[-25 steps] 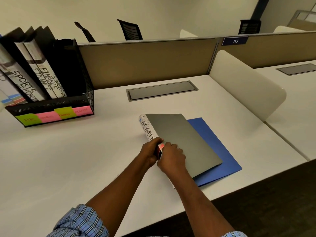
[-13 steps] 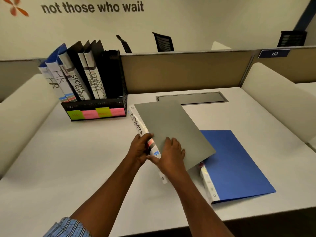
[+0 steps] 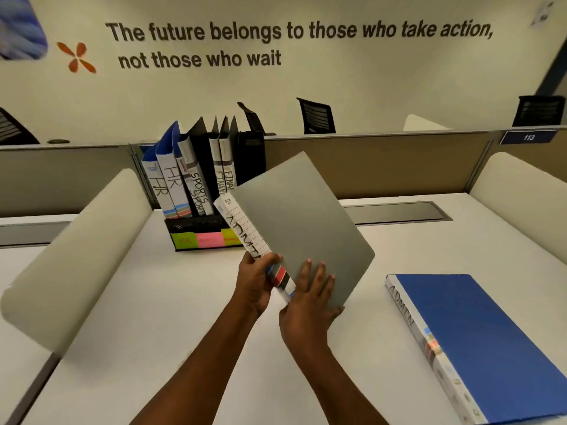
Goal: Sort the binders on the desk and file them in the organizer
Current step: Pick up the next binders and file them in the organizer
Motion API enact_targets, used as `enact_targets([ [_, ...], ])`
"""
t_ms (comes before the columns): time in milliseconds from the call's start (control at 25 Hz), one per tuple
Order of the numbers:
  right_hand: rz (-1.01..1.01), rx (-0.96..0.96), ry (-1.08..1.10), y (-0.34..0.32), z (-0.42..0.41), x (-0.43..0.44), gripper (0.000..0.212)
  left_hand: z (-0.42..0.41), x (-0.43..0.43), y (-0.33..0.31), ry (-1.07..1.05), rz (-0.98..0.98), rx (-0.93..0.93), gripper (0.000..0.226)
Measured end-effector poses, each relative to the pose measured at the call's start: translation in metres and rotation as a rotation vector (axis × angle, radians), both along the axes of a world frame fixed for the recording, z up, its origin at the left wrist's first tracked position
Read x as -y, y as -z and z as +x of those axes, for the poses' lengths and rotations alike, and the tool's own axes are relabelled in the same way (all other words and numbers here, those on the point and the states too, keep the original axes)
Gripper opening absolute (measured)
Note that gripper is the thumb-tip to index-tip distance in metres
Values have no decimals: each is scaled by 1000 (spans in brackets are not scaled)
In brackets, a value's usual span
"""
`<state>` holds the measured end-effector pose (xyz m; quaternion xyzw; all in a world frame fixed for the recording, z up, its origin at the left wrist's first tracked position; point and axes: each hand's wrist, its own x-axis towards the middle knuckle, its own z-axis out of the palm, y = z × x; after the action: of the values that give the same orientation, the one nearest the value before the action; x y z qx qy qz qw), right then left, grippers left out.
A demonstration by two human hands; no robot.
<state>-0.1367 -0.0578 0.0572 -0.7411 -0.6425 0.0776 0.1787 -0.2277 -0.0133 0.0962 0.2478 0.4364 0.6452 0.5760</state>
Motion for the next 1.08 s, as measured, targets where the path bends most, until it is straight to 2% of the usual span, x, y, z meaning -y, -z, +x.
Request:
enact_targets([
  [80,107,-59,10,-6,-26,-12,105,-23,-5,-17,4,83,-28,36],
  [200,404,-239,-12,-23,-58,-35,95,-53,-11,-48,32,220,-174,35],
  [320,607,-420,-114,-33,-80,-58,79,-83,-14,-78,97,302,-319,48],
  [400,679,-519,-158,-41,-91,-73,76,-110,-18,-103,288,336,-240,68],
  [480,718,-582,-201,-49,-98,-94,78,-138,-28,-133,530,406,-52,88],
  [560,742,-609,-271,-53,-103,-114,79,-161,-45,-166,557,457,73,83],
  [600,750,-615,-312,-54,-105,-124,79,-169,-56,-181,523,459,69,86],
  [680,757,-611,-388,-55,-108,-144,81,-180,-73,-213,472,453,-124,82],
  [760,773,-591,-446,-51,-109,-169,82,-184,-90,-241,420,362,-515,73],
  [880,779,-587,-499,-43,-114,-206,80,-175,-110,-270,264,98,-1026,89],
  [960,785,-583,-515,-37,-117,-226,79,-162,-123,-277,110,3,-1211,72],
  [1080,786,-592,-551,-30,-118,-250,73,-152,-140,-276,62,-29,-1334,63],
])
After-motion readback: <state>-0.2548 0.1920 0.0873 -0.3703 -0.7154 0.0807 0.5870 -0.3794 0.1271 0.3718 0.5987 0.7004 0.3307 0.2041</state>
